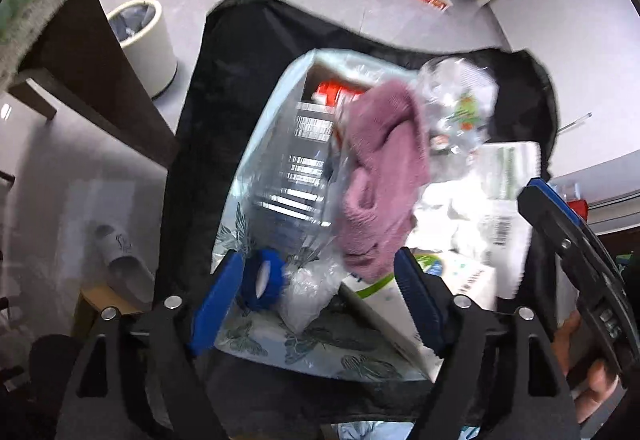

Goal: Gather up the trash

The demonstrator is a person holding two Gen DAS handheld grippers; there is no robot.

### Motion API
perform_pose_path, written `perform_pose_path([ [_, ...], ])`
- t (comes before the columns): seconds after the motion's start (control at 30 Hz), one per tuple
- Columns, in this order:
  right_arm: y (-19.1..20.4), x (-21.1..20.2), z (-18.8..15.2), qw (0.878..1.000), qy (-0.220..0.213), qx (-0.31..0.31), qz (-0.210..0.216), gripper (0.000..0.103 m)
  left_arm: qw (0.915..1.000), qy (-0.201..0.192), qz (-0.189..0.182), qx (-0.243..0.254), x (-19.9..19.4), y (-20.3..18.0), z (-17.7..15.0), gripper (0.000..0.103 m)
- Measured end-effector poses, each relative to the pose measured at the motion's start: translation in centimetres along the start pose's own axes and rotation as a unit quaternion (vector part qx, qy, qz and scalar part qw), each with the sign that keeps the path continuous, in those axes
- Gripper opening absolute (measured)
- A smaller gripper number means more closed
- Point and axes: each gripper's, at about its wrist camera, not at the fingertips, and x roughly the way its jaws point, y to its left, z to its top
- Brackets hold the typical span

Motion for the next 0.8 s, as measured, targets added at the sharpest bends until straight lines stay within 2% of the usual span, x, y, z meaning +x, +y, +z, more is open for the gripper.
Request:
perform_pose_path([
  [0.5,3.1,-5.0,2.5,0.998,-0.056,-0.028,-0.018,0.054,0.9958,-0.091,-0.004,0.002,-9.1,1.6,-0.1,0.078],
  [0.67,5.3,-7.5,3.7,0.995,-0.082,-0.051,-0.025,0.057,0.9868,-0.161,-0.003,0.019,-15.0,1.4,-0.7,0.078],
  [0.8,7.5,-9.4,4.6,0.992,-0.105,-0.069,-0.023,0.059,0.9735,-0.227,0.002,0.024,-20.3,2.0,-1.6,0.085],
])
